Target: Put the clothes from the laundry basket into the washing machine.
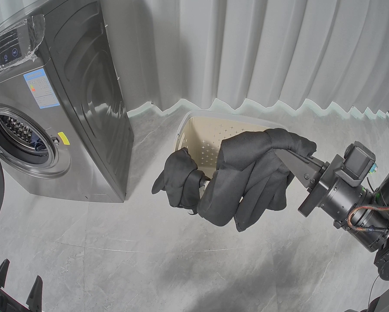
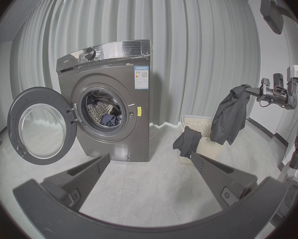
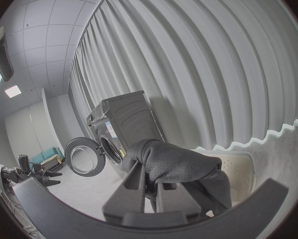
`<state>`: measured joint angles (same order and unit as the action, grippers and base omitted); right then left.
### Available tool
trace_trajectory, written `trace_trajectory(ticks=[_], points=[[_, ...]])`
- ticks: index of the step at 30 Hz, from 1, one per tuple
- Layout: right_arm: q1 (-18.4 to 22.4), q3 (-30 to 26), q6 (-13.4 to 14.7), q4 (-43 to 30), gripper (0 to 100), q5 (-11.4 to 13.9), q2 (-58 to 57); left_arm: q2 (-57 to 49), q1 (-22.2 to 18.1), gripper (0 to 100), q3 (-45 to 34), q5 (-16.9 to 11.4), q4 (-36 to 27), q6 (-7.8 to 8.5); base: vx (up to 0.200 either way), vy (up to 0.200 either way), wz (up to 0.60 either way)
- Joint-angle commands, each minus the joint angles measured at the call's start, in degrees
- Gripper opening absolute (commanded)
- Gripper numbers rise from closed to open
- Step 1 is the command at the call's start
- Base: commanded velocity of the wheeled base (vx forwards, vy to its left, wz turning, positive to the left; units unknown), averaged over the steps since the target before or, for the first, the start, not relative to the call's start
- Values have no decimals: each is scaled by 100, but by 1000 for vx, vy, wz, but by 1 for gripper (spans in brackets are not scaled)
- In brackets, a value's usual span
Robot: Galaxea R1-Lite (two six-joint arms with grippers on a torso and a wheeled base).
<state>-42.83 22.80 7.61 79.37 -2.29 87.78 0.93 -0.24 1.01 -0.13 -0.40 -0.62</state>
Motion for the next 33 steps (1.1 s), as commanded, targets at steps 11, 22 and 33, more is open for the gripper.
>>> trace_trajectory(ticks=[11,22,33], points=[[2,-38,-75,-80,0,-122,19,-75,-2,100,-92,5,5,-43,0,164,0],[2,14,-93,-27,0,-289,81,-75,-2,100,-92,5,5,-43,0,200,0],[125,85,-49,-80,0,-298,160,-75,-2,100,-92,5,5,-61,0,200,0]])
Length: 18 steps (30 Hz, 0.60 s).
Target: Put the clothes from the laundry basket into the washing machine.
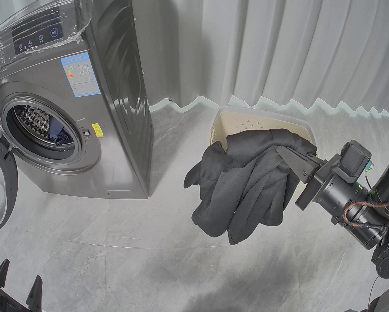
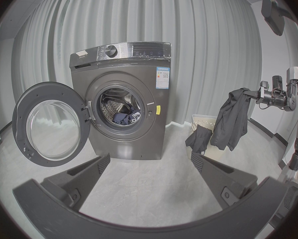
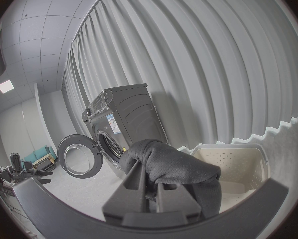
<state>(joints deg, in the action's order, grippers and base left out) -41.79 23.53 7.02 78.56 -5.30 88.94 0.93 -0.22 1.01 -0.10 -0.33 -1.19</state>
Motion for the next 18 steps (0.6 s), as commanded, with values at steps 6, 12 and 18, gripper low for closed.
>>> trace_trajectory(ticks=[6,12,18], points=[[30,20,10,2,0,-6,62,-75,-4,100,-92,1,-2,5,0,200,0],[30,55,10,2,0,-6,62,-75,-4,100,-92,1,-2,5,0,200,0],[30,55,19,2,0,-6,62,-75,-4,100,-92,1,-2,14,0,200,0]])
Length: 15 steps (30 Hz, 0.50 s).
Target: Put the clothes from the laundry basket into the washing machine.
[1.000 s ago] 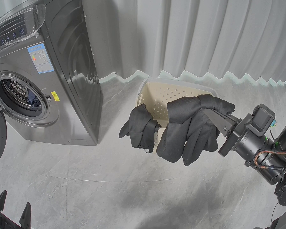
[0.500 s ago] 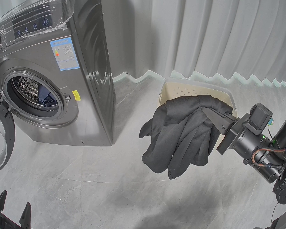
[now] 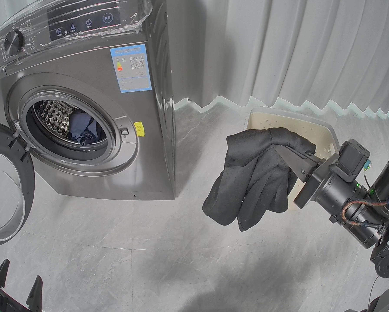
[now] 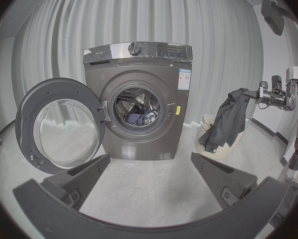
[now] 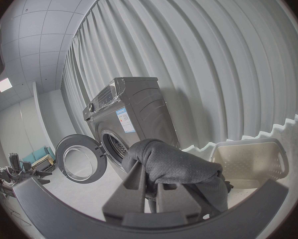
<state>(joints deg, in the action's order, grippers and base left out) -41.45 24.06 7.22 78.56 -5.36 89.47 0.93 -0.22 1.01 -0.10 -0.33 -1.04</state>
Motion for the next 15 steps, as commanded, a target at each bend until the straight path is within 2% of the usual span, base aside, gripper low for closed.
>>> trace_trajectory(ticks=[1,2,11,15], points=[[-4,2,-1,11,0,0,9,-75,-4,100,-92,1,-2,-2,0,200,0],[-4,2,-1,11,0,0,9,-75,-4,100,-92,1,-2,-2,0,200,0],[-4,2,-1,11,0,0,9,-75,-4,100,-92,1,-2,7,0,0,0],[-4,2,-1,11,0,9,9,-75,-4,100,-92,1,-2,7,-200,0,0]])
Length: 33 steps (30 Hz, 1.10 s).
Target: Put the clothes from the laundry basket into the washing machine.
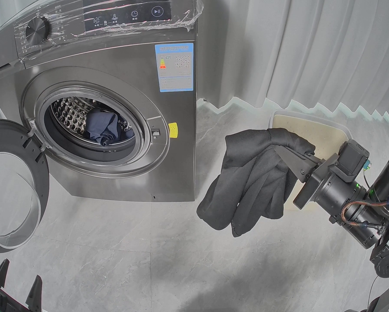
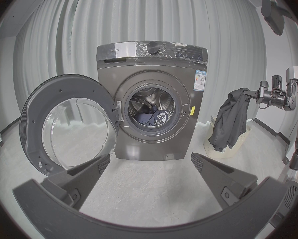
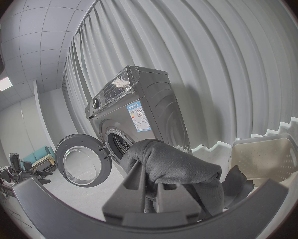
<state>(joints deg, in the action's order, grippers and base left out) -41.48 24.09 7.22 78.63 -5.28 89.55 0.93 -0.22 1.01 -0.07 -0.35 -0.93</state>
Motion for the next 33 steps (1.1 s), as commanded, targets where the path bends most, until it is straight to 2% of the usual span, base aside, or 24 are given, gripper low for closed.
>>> trace_trajectory(ticks=[1,11,20,33], points=[[0,-1,-1,3,0,1,1,-75,-4,100,-92,-1,0,-4,-200,0,0],[0,-9,-1,3,0,1,1,-75,-4,100,-92,-1,0,-13,-200,0,0],[0,-9,-1,-6,0,1,1,-75,-4,100,-92,-10,0,-4,0,0,0],[0,-9,-1,-6,0,1,10,-75,-4,100,-92,-10,0,-4,0,200,0]])
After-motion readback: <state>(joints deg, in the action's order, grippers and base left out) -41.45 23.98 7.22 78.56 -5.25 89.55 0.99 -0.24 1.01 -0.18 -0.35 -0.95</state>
